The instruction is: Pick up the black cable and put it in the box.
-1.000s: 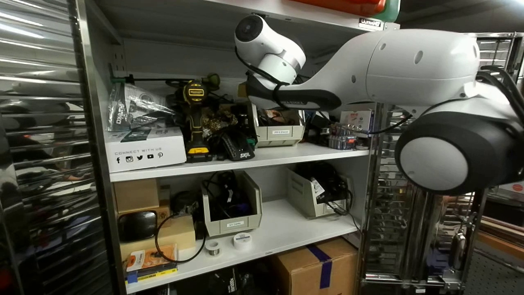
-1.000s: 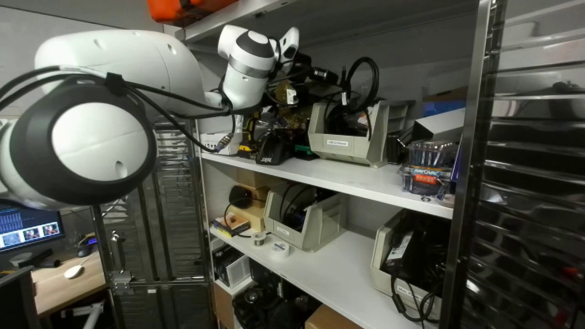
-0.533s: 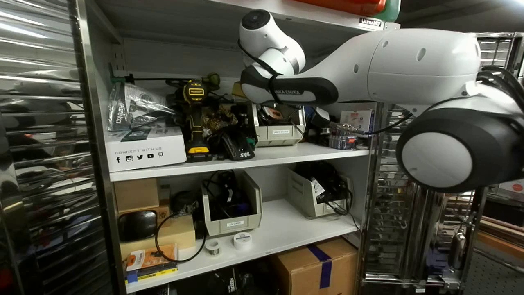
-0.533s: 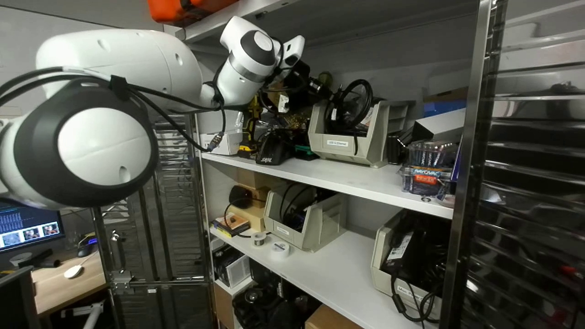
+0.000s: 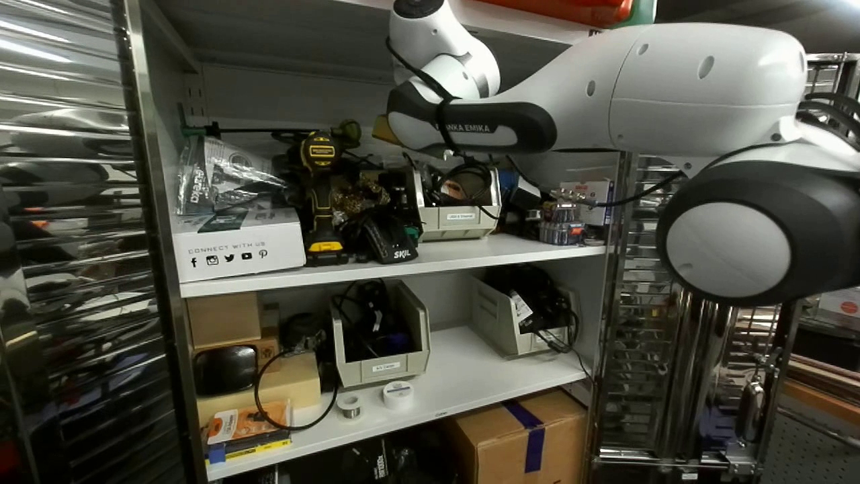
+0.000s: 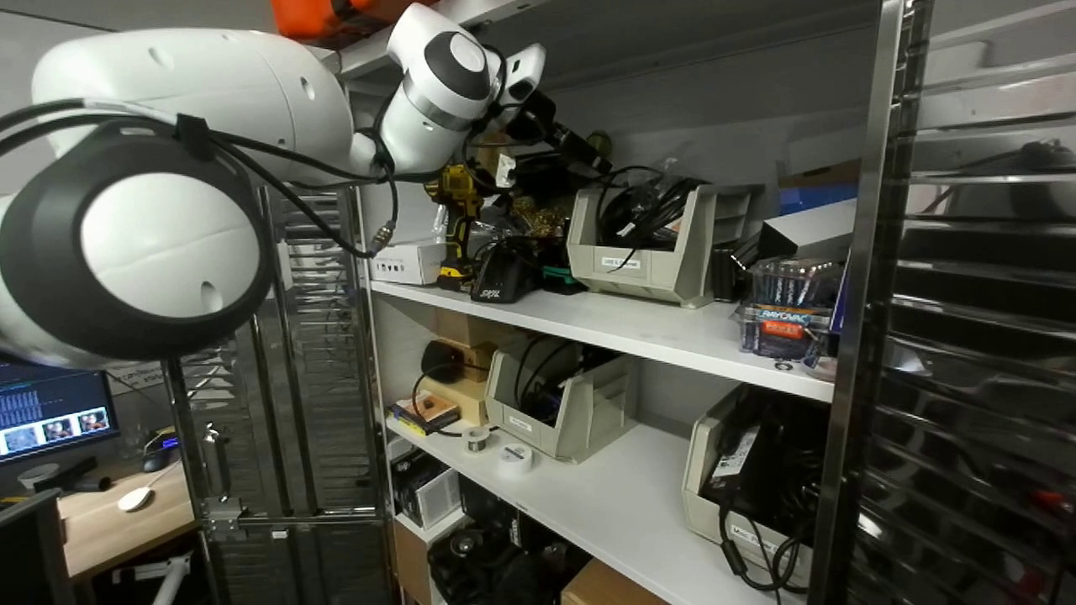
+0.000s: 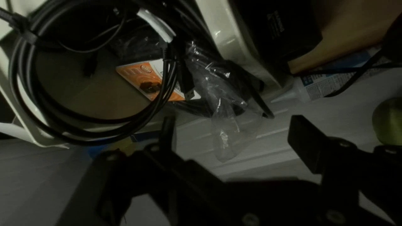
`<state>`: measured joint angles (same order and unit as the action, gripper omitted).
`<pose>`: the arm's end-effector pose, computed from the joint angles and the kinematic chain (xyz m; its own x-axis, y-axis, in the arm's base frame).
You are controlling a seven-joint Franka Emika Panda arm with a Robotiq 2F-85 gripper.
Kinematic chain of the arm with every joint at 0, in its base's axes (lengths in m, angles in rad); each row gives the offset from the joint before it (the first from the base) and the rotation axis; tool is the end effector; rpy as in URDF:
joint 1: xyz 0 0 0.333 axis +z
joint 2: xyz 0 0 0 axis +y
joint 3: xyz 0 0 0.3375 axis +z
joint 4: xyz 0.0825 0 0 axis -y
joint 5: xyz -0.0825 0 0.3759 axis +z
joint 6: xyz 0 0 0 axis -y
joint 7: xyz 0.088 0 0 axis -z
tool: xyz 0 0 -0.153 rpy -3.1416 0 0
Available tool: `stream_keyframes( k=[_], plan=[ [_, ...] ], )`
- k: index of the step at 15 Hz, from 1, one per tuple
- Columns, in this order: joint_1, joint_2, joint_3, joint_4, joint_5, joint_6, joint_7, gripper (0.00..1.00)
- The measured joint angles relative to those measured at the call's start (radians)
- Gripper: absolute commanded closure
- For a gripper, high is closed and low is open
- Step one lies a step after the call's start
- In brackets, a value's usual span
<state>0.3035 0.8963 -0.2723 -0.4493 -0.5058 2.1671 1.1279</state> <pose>0.8172 0.1333 0.6299 0.2525 -0.4798 0.8403 -0.5724 -0.7742 -0.2700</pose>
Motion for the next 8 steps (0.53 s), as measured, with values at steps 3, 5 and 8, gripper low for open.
stream_keyframes(
  k=[3, 5, 8],
  plan=[
    [0.003, 0.000, 0.052, -0.001, 0.086, -0.017, -0.095, 0.00],
    [0.005, 0.000, 0.098, -0.001, 0.147, -0.046, -0.175, 0.01],
    [0.021, -0.005, 0.151, -0.001, 0.222, -0.150, -0.269, 0.00]
  ],
)
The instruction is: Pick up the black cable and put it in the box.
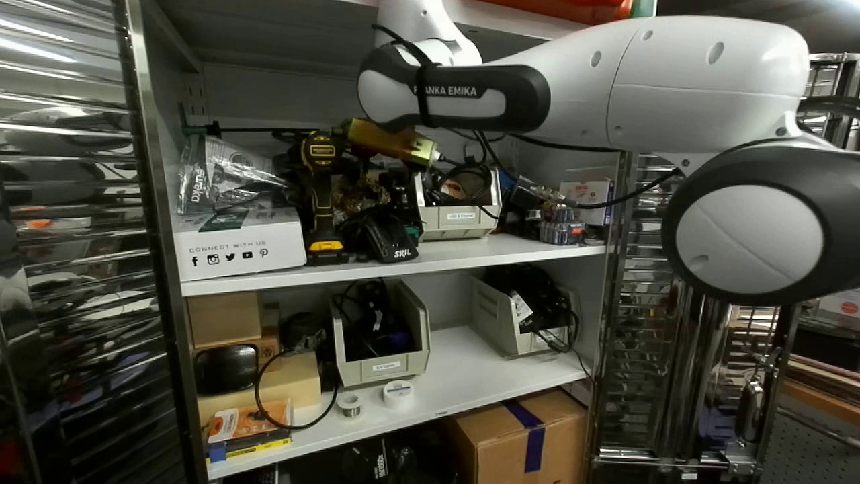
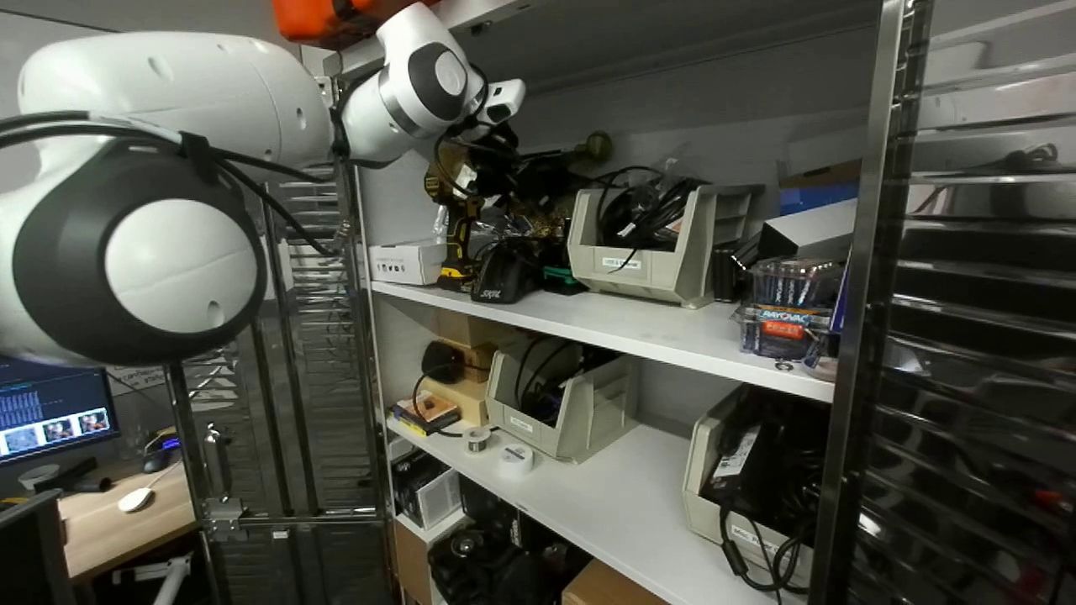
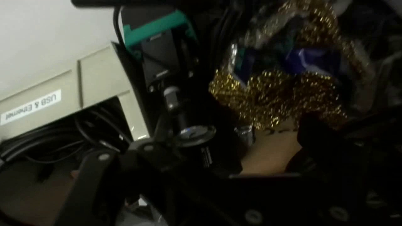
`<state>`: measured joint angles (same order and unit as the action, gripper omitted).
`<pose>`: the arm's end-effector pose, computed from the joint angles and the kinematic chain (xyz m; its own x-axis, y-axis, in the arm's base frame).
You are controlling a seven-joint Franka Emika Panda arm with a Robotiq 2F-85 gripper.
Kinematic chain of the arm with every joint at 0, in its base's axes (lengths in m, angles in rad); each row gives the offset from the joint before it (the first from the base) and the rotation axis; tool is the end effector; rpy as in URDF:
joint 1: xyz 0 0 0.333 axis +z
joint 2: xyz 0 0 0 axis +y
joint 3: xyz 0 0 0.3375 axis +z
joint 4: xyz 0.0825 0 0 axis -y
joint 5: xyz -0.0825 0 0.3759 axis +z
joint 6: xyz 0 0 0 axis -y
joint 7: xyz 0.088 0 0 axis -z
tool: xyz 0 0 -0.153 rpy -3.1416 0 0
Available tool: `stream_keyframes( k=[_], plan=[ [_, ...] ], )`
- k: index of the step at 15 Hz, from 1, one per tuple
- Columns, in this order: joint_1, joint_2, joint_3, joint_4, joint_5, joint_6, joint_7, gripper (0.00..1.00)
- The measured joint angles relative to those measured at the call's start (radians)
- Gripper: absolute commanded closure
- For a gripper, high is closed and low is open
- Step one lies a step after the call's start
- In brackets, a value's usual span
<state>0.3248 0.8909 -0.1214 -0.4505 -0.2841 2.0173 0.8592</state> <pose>0.7998 0.1989 0.5909 0.5919 -0.4565 0.6642 -0.4326 -0.8753 -0.2161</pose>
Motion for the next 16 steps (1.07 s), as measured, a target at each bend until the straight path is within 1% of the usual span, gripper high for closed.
stream_keyframes(
  k=[2, 5, 9, 13, 16],
  plan=[
    [0.018, -0.010, 0.021, 0.000, 0.032, -0.106, -0.037, 0.00],
    [0.046, -0.039, 0.045, 0.000, 0.068, -0.300, -0.067, 0.00],
    [0.054, -0.069, 0.083, -0.002, 0.133, -0.538, -0.091, 0.00],
    [0.054, -0.087, 0.102, -0.003, 0.157, -0.713, -0.131, 0.00],
    [0.054, -0.097, 0.109, -0.003, 0.158, -0.827, -0.214, 0.00]
  ],
)
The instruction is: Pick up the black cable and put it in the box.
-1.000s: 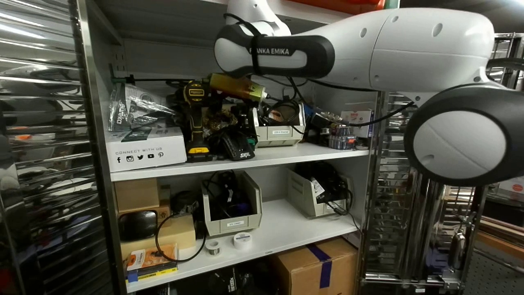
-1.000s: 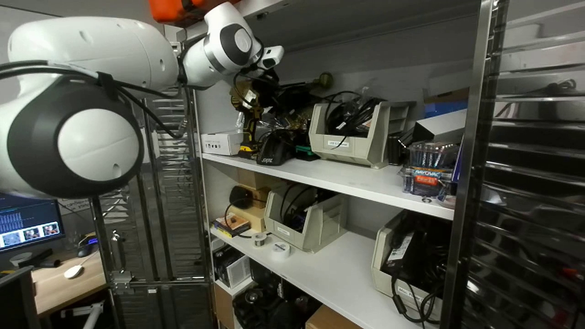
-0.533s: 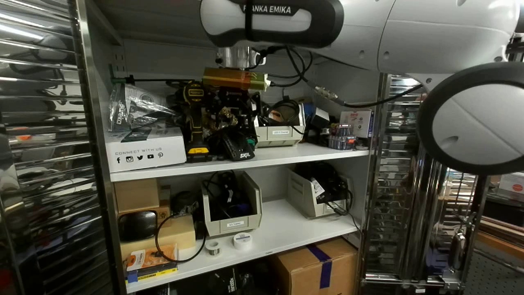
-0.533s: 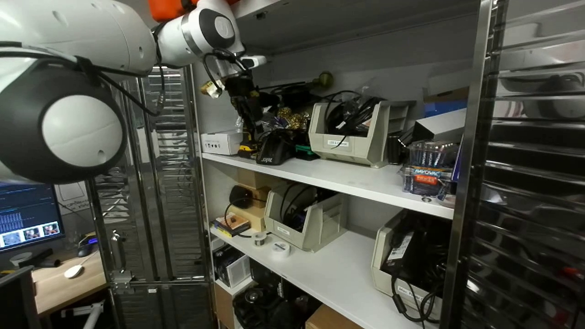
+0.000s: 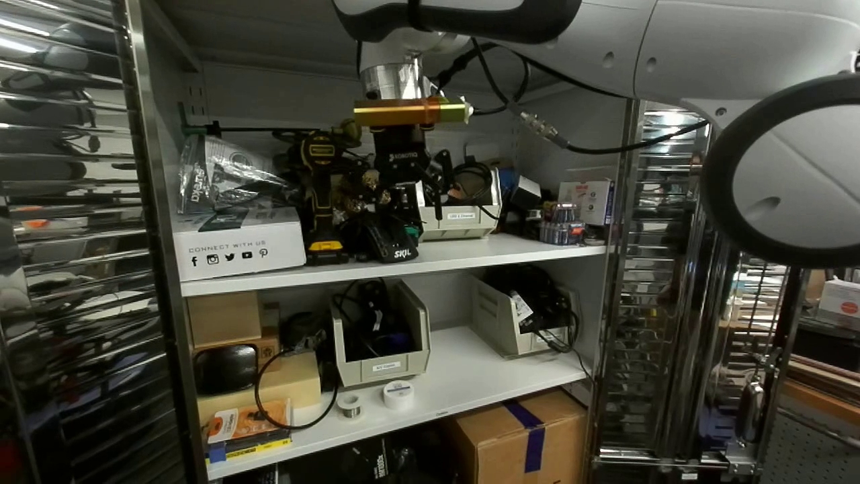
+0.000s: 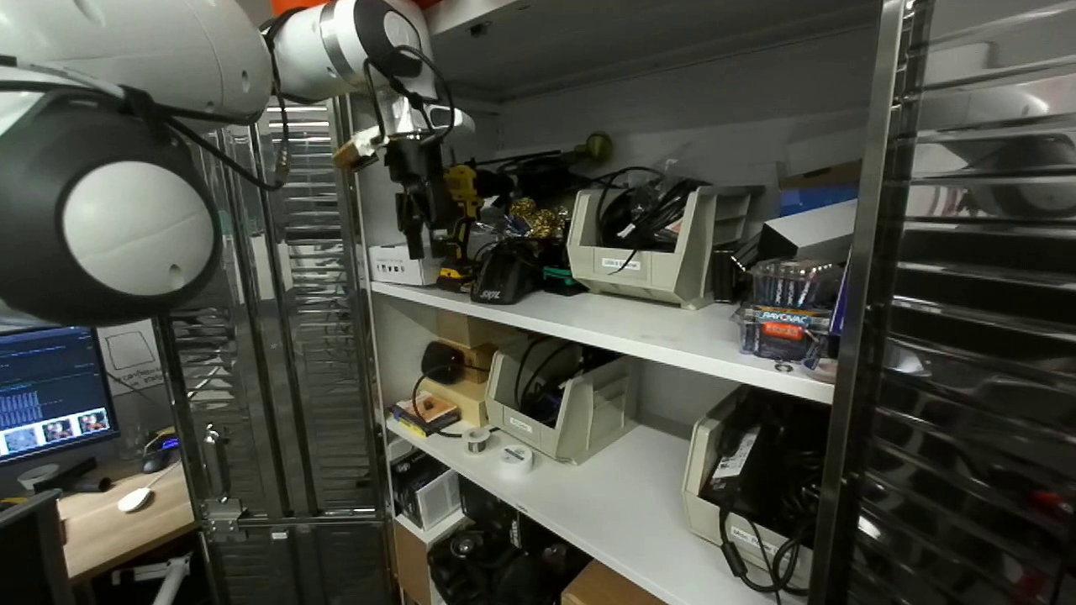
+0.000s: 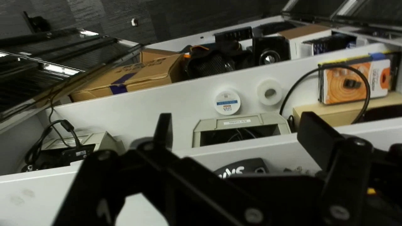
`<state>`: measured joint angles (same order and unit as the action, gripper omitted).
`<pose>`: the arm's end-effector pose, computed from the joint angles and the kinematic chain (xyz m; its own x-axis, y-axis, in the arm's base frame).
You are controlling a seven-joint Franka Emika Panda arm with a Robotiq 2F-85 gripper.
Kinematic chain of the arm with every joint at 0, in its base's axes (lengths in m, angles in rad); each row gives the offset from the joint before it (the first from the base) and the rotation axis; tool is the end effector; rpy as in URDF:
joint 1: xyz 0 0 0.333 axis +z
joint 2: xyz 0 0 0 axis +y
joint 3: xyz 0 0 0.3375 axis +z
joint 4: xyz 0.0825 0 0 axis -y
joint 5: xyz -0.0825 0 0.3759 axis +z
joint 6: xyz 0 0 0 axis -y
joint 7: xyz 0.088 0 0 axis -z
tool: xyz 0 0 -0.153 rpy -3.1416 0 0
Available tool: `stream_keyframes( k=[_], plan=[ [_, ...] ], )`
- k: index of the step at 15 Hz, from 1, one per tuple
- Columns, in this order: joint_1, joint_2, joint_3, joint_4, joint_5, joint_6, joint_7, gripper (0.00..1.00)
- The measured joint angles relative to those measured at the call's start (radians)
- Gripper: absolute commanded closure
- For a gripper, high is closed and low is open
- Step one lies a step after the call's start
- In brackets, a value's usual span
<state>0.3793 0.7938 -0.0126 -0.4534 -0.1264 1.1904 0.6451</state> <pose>0.6666 0.2374 0.5523 0.9499 -0.3108 0.0345 -0.3125 -0.9403 0.1348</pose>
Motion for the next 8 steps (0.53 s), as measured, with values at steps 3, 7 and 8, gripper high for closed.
stream_keyframes(
  k=[3, 7, 8],
  plan=[
    [0.001, -0.010, 0.014, 0.000, 0.004, -0.091, -0.143, 0.00],
    [0.009, -0.017, 0.017, 0.000, 0.003, -0.167, -0.291, 0.00],
    [0.010, -0.017, 0.018, 0.000, 0.003, -0.169, -0.298, 0.00]
  ],
)
